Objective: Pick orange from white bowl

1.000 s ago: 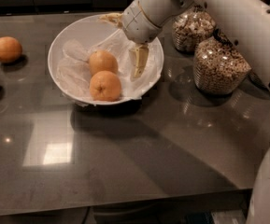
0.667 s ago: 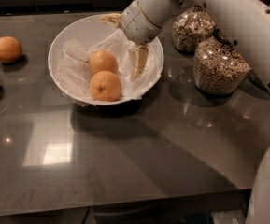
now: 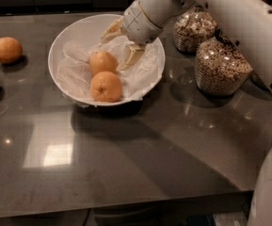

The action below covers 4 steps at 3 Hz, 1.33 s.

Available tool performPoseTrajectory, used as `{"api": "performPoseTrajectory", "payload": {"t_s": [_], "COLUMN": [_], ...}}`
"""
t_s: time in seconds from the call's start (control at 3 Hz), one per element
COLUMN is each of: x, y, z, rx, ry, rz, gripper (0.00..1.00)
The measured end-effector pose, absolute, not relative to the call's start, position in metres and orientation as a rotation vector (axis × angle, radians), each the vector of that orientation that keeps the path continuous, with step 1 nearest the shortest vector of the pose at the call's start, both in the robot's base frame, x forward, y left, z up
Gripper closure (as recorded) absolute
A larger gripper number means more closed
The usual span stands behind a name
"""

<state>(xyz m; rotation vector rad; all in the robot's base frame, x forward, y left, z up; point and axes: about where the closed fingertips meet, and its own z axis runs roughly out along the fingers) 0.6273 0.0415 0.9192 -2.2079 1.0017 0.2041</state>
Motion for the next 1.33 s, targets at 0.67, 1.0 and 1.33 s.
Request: {"api": "performPoseTrajectory", "payload": {"t_s": [0.67,1.0,1.33], "x": [0.6354,0.6354,0.6354], "y": [0.0475,0.0475,0.0476], "z": [0.9115,0.9115,0.9114], "rx": [-2.218,-2.218,-2.218], "ry": [0.986,0.986,0.986], "rz": [0.23,0.23,0.23], "gripper": [0.9,0.85,0.62]}}
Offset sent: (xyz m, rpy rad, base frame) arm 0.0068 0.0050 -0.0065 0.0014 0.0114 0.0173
